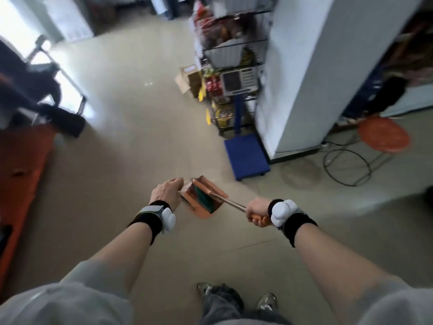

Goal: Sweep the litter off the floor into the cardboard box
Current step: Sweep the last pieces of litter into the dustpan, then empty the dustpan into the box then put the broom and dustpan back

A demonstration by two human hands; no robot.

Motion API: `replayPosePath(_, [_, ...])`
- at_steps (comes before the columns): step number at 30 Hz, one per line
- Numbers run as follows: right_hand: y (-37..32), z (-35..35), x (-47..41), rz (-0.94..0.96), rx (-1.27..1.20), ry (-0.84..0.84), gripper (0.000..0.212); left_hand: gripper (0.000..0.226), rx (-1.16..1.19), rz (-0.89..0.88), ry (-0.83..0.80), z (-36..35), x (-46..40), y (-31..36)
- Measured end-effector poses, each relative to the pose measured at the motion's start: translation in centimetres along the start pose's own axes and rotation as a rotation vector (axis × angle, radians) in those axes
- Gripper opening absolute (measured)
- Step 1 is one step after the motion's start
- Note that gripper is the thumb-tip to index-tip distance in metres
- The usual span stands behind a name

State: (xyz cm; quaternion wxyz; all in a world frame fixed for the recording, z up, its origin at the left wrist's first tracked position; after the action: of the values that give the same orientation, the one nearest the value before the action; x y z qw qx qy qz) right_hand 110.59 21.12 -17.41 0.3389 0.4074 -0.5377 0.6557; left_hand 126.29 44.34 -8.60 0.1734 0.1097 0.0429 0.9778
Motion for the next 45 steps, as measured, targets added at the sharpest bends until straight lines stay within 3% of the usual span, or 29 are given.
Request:
replayPosePath(8, [13.0, 14.9, 8.7, -0.016, -0.350, 0.233, 0.022, 0.014, -0.099, -0.522, 0.023, 3.2, -3.8, 26.0])
replayPosePath(12, [18.4, 19.1, 12.5, -0.007, -0.513, 0.339, 0.024, 0.013, -0.153, -0.711, 0.023, 3.3, -3.7, 37.0])
replayPosePath(21, [30.1, 21.3, 21.8, 0.004, -0.938, 0.655, 0.027, 0.013, -0.172, -1.173, 0.006, 1.7, 1.5, 60.2])
replayPosePath(26, [37.6, 19.3, 27.2, -0.075, -1.160, 0.887, 0.018, 0.016, -0.233, -1.526, 0.057, 1.6, 11.0, 72.3])
replayPosePath(30, [40.4, 17.0, 29.7, -0.001, -1.391, 1.020, 0.021, 0.018, -0.164, -1.722, 0.102, 2.6, 17.1, 78.2])
replayPosePath(32, [42.1, 15.1, 31.0, 0.014, -1.505, 1.077, 0.017, 0.009, -0.157, -1.844, 0.142, 2.8, 22.0, 81.0])
replayPosePath(34, [44.9, 13.1, 32.7, 0.043, -1.623, 1.180, 0.013, 0.016, -0.180, -1.974, 0.167, 2.7, 28.8, 83.2])
replayPosePath(38, [49.3, 10.0, 35.0, 0.072, -1.736, 1.329, 0.037, 0.019, -0.242, -2.156, 0.274, 2.6, 38.1, 86.4])
replayPosePath(42, [53.8, 6.0, 37.3, 0.087, -1.885, 1.453, 0.037, 0.020, -0.295, -2.433, 0.277, 1.2, 49.5, 87.1])
replayPosePath(45, [55.4, 3.3, 37.9, 0.104, -1.968, 1.489, 0.023, 0.013, -0.348, -2.586, 0.323, 0.6, 55.5, 86.4])
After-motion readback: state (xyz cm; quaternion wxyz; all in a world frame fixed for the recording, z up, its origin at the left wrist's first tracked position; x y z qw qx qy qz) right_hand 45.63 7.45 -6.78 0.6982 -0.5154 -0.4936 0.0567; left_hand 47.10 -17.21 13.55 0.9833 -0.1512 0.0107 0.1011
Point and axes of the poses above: each hand's wrist, its own x-axis away from the middle knuckle, its own z-axis out of the back of the hand, y = z × x, the point moved 10 cm from there along -x, towards the middle knuckle, and after that the axes turned 5 degrees about -x, right-handed, at the moved point
